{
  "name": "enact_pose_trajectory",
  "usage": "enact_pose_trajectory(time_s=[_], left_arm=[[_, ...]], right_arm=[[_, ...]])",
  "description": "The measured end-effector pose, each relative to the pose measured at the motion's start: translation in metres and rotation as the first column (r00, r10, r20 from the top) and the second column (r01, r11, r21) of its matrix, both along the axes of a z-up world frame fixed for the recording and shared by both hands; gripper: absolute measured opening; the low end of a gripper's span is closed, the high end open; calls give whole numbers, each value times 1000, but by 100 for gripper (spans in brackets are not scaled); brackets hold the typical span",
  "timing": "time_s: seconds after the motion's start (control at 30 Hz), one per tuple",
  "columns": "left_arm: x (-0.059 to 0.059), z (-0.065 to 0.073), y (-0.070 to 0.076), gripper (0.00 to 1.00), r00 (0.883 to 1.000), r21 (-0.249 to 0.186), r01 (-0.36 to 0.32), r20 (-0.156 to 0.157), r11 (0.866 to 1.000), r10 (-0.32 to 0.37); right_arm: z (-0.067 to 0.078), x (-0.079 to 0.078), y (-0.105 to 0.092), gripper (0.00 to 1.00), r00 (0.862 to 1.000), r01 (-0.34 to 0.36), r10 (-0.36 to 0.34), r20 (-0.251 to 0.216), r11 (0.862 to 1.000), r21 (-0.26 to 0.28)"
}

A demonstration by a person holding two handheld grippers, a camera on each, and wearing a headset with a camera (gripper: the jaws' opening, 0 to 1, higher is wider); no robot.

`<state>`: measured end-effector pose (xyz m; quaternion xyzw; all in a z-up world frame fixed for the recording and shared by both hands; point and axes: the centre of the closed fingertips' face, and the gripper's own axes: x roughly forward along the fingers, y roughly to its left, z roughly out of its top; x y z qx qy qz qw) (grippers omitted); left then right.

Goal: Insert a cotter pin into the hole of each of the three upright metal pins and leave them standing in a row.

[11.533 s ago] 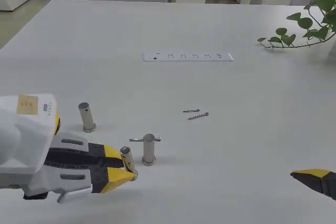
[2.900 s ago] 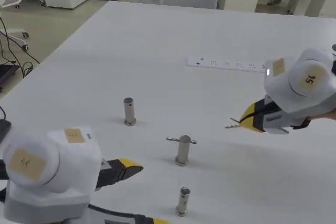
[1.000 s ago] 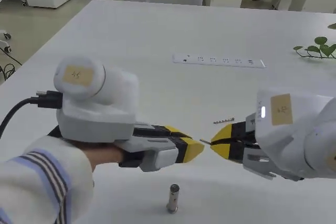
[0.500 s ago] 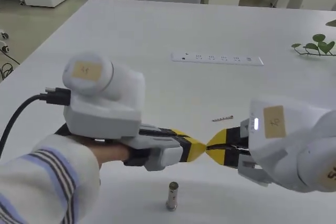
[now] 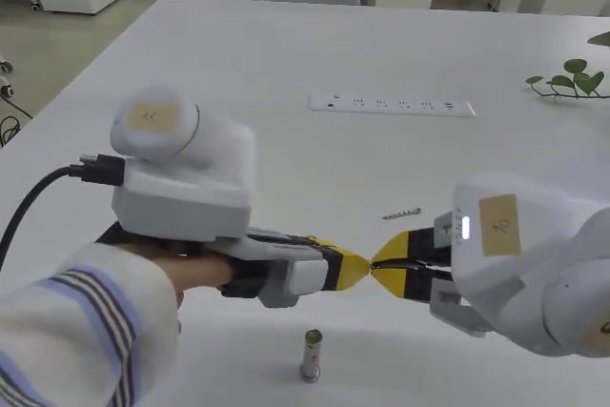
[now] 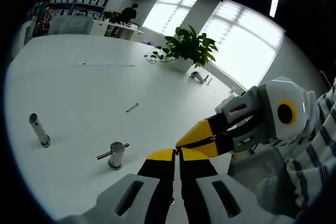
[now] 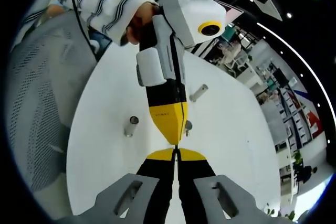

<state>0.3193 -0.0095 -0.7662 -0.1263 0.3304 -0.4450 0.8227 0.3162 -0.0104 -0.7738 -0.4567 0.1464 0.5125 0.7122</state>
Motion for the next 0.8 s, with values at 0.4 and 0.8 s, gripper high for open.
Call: enact_pose_trajectory(time_s=[0.4,0.8], left_arm=[[0,3,0,1,1000,-22,-12,-26,1000,12],[-3,2,1,0,998,-14,-6,-58,1000,6]], right_arm=[[4,1,1,2,1000,5,-5,10,1000,9],[4,-3,2,2,1000,5,-5,6,1000,16]])
